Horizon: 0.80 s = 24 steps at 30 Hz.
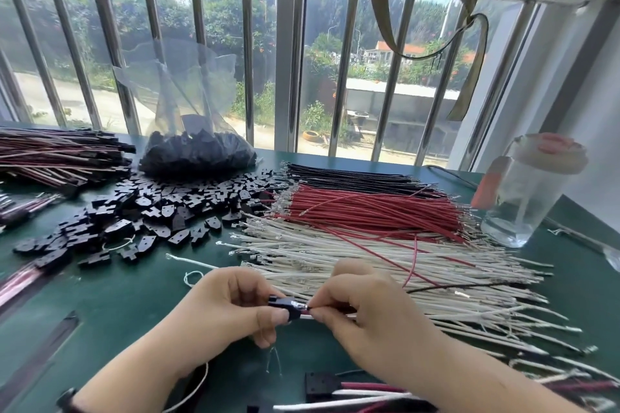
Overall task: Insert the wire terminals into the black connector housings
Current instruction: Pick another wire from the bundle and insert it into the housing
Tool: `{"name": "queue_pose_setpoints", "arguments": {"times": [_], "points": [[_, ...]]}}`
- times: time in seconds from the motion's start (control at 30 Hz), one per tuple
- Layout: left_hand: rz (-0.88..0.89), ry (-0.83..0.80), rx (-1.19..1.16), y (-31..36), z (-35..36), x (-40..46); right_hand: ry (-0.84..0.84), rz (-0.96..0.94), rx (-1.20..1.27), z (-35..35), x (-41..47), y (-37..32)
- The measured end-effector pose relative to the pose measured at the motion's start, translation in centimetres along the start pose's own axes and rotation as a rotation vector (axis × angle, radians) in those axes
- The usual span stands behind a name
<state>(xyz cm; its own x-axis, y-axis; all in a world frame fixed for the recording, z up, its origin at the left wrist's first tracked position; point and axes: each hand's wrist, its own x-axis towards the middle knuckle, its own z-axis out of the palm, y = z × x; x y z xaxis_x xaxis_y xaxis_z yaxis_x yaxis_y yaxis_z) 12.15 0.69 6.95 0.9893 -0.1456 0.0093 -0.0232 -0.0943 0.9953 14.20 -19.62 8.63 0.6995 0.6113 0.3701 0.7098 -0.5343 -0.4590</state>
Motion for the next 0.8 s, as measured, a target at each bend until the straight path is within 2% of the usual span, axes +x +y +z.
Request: {"name": "queue_pose_setpoints", "arguments": {"times": [0.07, 0.13, 0.37, 0.57, 0.7, 0.8], "points": [[0.001, -0.03, -0.025, 0.1, 0.0, 0.0, -0.062, -0.076, -0.053, -1.0, 0.3, 0.1], [0.008, -0.018, -0.065, 0.0, 0.1, 0.1, -0.043, -0.117, -0.128, -1.7, 0.5, 0.1], [0.007, -0.027, -0.036, 0.0, 0.4, -0.1, 0.027, 0.001, -0.036, 0.0, 0.2, 0.4], [0.002, -0.061, -0.003, -0.1, 1.0, -0.1, -0.015, -0.078, -0.042, 0.0, 0.3, 0.2], [0.055, 0.035, -0.037, -0.1, 0.7, 0.1, -0.069, 0.008, 0.076, -0.4, 1.0, 0.8], [0.078, 0.074, -0.073, -0.1, 0.5, 0.3, -0.089, 0.062, 0.052, -1.1, 1.1, 1.6]]}}
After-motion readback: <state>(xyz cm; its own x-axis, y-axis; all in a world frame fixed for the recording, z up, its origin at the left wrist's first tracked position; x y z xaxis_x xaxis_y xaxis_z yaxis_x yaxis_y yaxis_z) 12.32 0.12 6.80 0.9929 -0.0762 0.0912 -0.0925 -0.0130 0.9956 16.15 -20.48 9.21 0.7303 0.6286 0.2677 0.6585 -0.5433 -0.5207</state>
